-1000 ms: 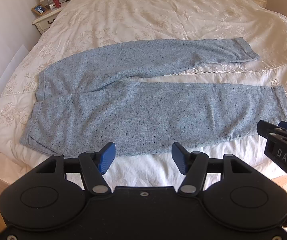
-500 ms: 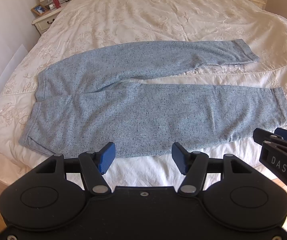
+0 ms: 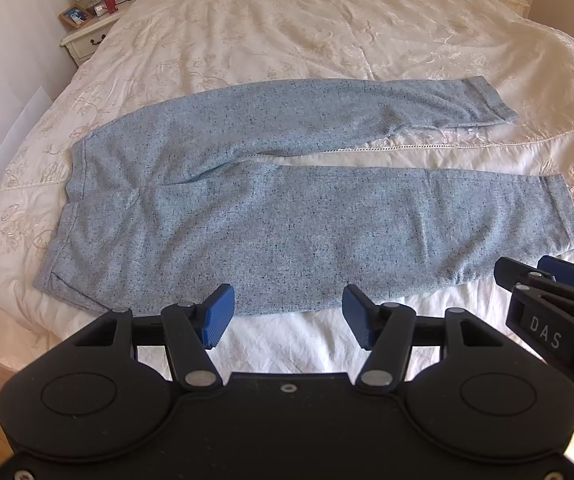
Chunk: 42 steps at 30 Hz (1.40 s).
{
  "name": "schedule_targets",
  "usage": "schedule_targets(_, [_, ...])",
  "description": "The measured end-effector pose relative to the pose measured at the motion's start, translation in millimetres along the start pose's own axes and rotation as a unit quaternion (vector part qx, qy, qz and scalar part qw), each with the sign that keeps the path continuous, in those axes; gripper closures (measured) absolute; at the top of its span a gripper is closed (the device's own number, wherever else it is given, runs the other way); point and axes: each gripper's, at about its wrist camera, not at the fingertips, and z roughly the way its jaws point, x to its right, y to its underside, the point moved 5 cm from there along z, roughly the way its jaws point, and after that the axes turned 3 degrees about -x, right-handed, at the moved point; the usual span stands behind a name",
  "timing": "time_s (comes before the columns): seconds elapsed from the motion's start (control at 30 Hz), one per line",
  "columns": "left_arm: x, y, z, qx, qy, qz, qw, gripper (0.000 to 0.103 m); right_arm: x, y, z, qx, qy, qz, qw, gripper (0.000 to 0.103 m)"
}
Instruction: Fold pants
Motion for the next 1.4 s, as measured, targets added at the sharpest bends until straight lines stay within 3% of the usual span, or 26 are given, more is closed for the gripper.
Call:
schedule_targets(0.3, [1, -1, 7, -0.010, 0.007, -0.003, 0.9999, 0.040, 2, -3, 7, -0.007, -0.009, 0.001, 1.000, 0.065])
schedule_targets(0.67, [8, -6, 17, -0.049, 0.018, -0.010, 0.9986, 0.040, 3, -9, 22, -0.026, -0.019, 0.003, 0.999, 0.065])
schedule_targets(0.83, [6, -14, 22, -0.040, 0.012, -0.001, 0.9991, 0.040, -3, -12, 36, -0.047, -0.022, 0.014, 0.999, 0.065])
schedule_targets(1.4, [-28, -63, 94, -0.054, 0.029, 0.020, 0.9979, 0.041, -38, -51, 77, -0.064, 0.018, 0.019, 0.998, 0.065])
